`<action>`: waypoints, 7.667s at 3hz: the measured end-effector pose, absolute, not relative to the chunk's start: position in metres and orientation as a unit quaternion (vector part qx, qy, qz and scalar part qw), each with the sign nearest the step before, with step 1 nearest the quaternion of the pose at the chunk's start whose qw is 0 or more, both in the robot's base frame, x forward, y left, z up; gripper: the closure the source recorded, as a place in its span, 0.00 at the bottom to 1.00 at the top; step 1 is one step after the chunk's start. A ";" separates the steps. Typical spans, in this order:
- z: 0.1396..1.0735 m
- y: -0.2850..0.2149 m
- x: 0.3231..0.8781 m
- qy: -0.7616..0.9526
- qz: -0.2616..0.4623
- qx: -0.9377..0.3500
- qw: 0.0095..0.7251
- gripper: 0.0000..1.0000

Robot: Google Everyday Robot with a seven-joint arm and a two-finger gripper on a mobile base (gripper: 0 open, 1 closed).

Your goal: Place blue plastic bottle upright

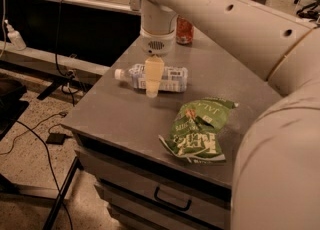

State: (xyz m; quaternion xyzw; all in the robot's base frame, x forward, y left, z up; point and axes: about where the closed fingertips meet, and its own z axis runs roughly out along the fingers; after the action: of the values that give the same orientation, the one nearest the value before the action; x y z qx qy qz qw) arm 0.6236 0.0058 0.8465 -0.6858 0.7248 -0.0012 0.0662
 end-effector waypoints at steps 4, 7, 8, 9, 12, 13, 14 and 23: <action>0.865 0.037 0.607 0.699 0.021 -0.713 0.051 1.00; 0.909 0.008 0.638 0.718 0.047 -0.680 0.141 1.00; 0.930 -0.011 0.634 0.729 0.041 -0.662 0.168 1.00; 0.947 -0.022 0.631 0.730 0.044 -0.653 0.195 1.00; 0.974 -0.035 0.619 0.657 0.175 -0.640 0.358 1.00; 0.981 -0.039 0.616 0.619 0.224 -0.630 0.411 1.00; 0.984 -0.040 0.615 0.576 0.278 -0.617 0.458 1.00; 0.935 -0.029 0.648 0.512 0.466 -0.468 0.549 1.00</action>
Offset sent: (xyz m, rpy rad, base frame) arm -0.0229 0.0289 0.0273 -0.0487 0.0646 0.0807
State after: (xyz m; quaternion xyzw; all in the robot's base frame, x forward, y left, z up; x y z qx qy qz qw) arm 0.6476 -0.0292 0.9350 -0.4676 0.5125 0.4662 0.5489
